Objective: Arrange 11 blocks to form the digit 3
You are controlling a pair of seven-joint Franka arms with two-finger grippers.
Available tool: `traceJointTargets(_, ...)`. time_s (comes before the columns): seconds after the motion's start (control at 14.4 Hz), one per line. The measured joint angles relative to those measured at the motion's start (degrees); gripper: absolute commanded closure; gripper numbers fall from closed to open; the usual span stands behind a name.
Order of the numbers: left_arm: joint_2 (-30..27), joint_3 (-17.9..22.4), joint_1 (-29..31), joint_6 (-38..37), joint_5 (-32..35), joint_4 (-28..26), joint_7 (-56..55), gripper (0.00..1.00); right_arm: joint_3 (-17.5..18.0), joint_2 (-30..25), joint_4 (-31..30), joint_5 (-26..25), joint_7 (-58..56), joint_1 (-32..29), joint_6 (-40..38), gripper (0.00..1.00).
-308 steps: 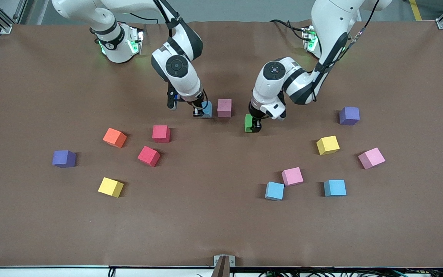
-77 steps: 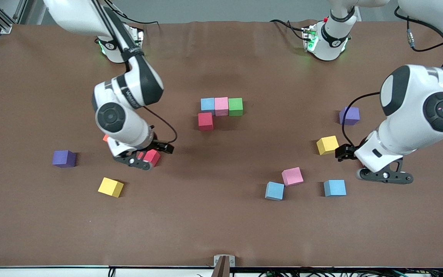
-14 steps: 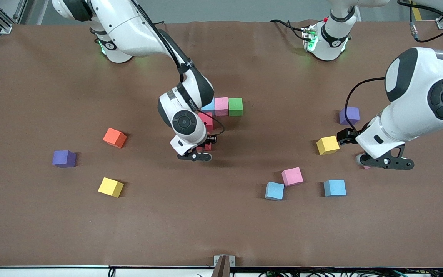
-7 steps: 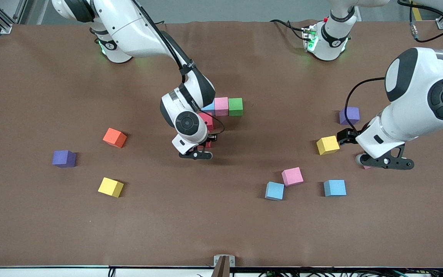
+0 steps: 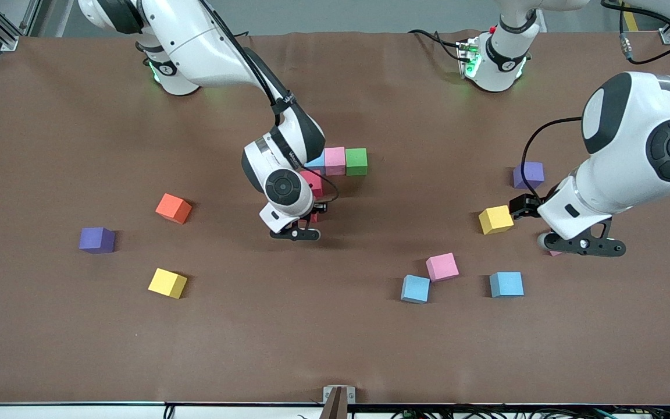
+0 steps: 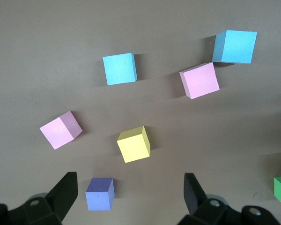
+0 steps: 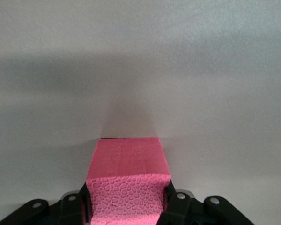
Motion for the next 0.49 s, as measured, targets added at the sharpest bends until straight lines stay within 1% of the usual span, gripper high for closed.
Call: traceJointTargets(0.49,0.0,0.0,0.0,0.0,0.0,0.0,0.0,0.00,0.0,0.0,0.0,0.0,0.0,0.1,-1.0,0.61)
